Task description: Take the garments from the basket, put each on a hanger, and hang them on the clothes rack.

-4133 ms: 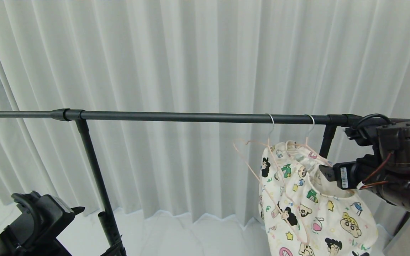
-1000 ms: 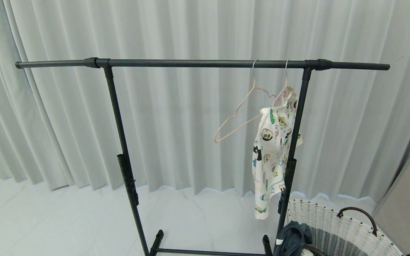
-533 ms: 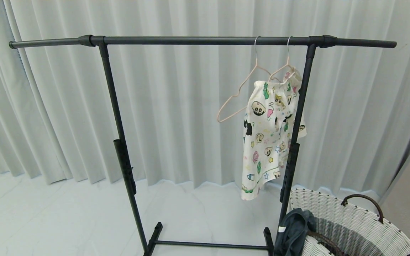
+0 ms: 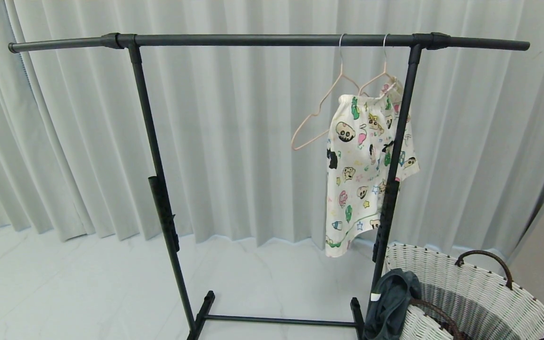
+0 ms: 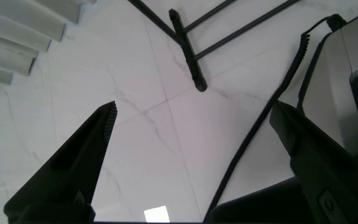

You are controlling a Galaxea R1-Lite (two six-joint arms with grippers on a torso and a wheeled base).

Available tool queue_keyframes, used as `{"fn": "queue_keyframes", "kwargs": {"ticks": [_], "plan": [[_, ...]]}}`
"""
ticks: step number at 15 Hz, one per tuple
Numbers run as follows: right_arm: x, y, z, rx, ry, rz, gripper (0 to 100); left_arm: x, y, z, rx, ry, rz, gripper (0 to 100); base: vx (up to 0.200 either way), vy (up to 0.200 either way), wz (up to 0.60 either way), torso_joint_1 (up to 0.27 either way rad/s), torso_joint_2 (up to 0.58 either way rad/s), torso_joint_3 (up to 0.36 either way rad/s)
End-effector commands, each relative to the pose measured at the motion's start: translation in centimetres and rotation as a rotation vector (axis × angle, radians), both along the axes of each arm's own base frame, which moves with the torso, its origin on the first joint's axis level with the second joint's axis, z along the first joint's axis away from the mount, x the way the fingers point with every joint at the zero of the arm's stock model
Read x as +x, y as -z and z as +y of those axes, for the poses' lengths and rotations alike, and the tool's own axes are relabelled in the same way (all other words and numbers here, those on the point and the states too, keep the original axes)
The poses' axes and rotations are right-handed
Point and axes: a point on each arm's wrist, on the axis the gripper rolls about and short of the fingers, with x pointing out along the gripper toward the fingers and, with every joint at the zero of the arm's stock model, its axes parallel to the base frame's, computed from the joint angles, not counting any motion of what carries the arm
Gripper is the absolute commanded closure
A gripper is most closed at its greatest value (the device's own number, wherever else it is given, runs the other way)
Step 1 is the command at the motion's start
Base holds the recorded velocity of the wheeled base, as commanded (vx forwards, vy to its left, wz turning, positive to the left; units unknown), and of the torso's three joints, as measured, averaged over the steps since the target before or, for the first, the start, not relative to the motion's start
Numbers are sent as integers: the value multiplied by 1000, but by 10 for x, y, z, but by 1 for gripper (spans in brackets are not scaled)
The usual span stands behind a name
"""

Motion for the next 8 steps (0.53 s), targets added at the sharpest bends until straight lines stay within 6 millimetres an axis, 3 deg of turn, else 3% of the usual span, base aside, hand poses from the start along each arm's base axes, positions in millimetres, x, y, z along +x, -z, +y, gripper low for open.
{"fn": "queue_keyframes", "kwargs": {"ticks": [1,8], "plan": [[0,0,0,-1,0,3,0,0,0,0,-2,0,-4,0,200,0,0,2,7,17],[0,0,0,6,-3,-4,0,0,0,0,-2,2,-6,0,200,0,0,-2,1,4]]}}
